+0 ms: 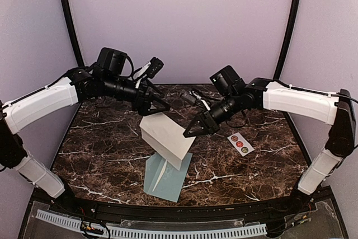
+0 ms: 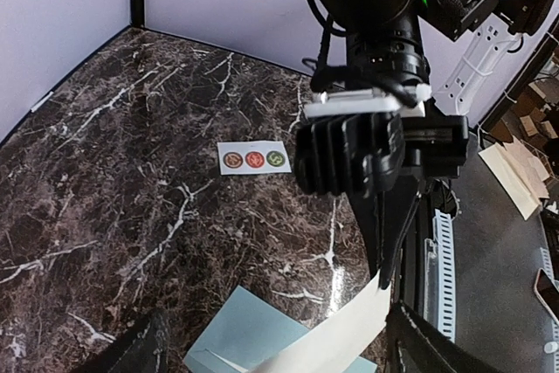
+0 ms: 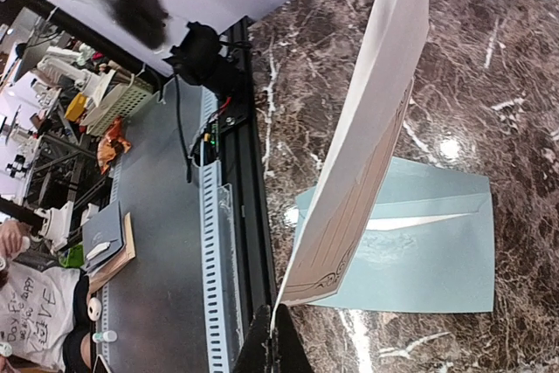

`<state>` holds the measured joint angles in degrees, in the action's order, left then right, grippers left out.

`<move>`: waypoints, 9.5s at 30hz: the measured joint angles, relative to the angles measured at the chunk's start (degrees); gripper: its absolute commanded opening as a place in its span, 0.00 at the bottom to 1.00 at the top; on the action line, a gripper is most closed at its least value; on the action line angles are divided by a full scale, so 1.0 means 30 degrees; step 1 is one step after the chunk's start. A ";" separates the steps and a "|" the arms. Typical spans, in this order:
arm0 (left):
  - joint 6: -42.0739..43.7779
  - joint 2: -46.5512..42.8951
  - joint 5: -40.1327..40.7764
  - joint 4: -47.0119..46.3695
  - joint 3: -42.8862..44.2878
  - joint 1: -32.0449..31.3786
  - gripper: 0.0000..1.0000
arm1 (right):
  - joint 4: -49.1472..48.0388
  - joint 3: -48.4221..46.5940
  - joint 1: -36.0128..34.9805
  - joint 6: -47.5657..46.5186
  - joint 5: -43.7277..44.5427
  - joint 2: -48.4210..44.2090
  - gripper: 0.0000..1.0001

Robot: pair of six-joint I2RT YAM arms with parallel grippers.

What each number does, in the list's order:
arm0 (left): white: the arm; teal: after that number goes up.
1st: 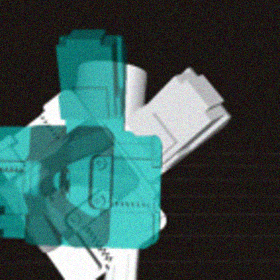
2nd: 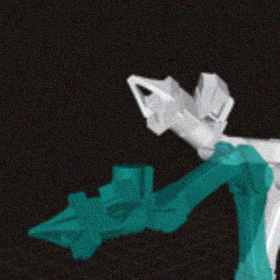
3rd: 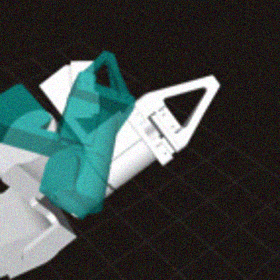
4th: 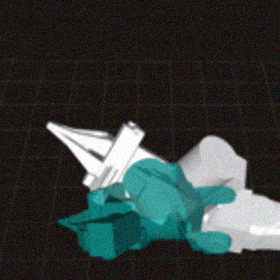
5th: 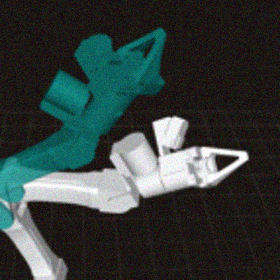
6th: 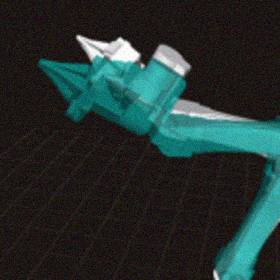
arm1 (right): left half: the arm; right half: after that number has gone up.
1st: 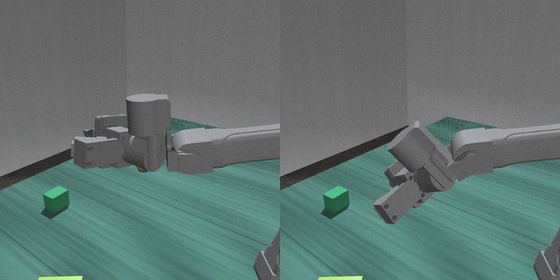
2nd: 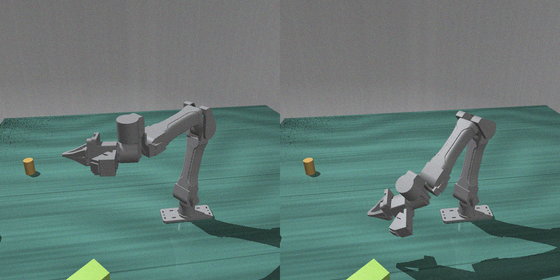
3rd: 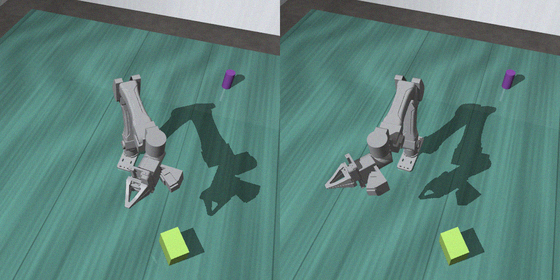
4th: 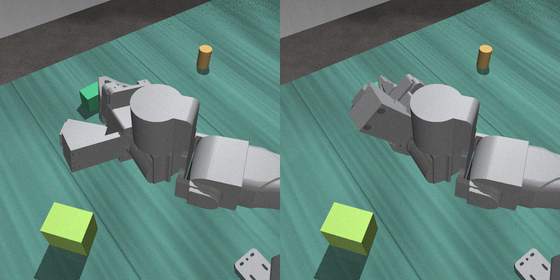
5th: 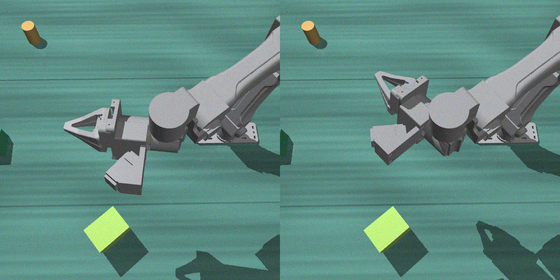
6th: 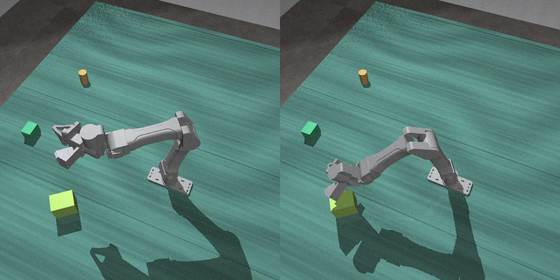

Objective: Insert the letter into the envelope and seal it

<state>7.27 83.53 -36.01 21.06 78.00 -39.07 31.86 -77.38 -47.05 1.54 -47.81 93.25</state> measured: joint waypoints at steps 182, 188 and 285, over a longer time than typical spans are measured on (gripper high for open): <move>-1.2065 -0.4670 -0.3854 -1.1482 -0.9653 0.2769 0.00 | -1.4644 0.8495 -0.1770 0.8837 0.8852 -0.7009 0.88; -1.1679 -0.4750 -0.3971 -1.0127 -0.9653 0.5370 0.00 | -1.0907 0.9209 -0.4197 0.8109 1.1919 -0.7264 0.89; -0.6142 -0.6040 -0.2652 -0.4583 -0.9741 0.5690 0.00 | -0.4743 0.5122 -0.9457 0.6186 1.5562 0.1719 0.94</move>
<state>-11.16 65.41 -43.97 7.31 48.77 -22.00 17.63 -62.02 -75.42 20.10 -1.13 98.41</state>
